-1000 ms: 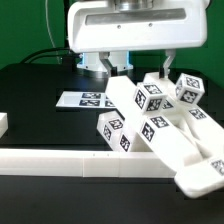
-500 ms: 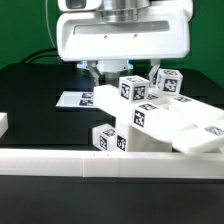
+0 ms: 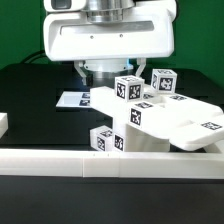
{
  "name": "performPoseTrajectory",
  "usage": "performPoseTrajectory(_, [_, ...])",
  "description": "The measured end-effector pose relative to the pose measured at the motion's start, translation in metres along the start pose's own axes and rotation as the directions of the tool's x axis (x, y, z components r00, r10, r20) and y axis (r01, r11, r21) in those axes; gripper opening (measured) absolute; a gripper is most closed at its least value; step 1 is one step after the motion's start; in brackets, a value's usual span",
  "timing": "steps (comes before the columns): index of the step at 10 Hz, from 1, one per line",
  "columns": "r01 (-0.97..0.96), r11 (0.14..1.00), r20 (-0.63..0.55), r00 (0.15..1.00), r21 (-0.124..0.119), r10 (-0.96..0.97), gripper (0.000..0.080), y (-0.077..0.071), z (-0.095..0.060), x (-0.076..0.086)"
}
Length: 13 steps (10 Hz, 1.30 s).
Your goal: Assemble chair
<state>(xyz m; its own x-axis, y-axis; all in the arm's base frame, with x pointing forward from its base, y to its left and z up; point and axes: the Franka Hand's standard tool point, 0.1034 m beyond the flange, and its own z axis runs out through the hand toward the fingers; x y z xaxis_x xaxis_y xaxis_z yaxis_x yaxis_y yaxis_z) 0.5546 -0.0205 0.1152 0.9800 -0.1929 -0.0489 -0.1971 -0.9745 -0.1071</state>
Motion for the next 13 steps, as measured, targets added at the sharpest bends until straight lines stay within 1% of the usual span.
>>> performPoseTrajectory(1, [-0.002,1.0,0.009,1.0,0.007,0.002,0.0649,-0.009,-0.016,0.002])
performPoseTrajectory(2, [0.003,1.0,0.007,1.0,0.012,-0.003,0.0649,-0.021,-0.033,0.009])
performPoseTrajectory(3, [0.014,1.0,-0.007,1.0,0.017,-0.013,0.0649,-0.027,-0.039,0.015])
performPoseTrajectory(4, [0.017,1.0,-0.002,1.0,0.014,-0.016,0.0649,-0.024,-0.034,0.013])
performPoseTrajectory(7, [0.053,0.999,0.001,0.999,0.012,-0.053,0.0649,-0.025,-0.032,0.012])
performPoseTrajectory(8, [0.044,0.999,0.001,0.999,-0.013,-0.044,0.0649,-0.038,-0.028,0.018])
performPoseTrajectory(9, [0.045,0.999,0.0,0.999,-0.027,-0.045,0.0649,-0.064,-0.022,0.022])
performPoseTrajectory(10, [0.041,0.999,0.002,0.999,-0.027,-0.041,0.0649,-0.08,-0.02,0.019])
performPoseTrajectory(11, [0.032,0.999,-0.011,0.999,-0.027,-0.032,0.0649,-0.088,-0.017,0.018])
performPoseTrajectory(12, [0.031,0.999,-0.019,0.999,-0.028,-0.031,0.0649,-0.093,-0.012,0.015])
performPoseTrajectory(13, [0.031,0.999,-0.016,0.999,-0.026,-0.031,0.0649,-0.091,-0.012,0.016])
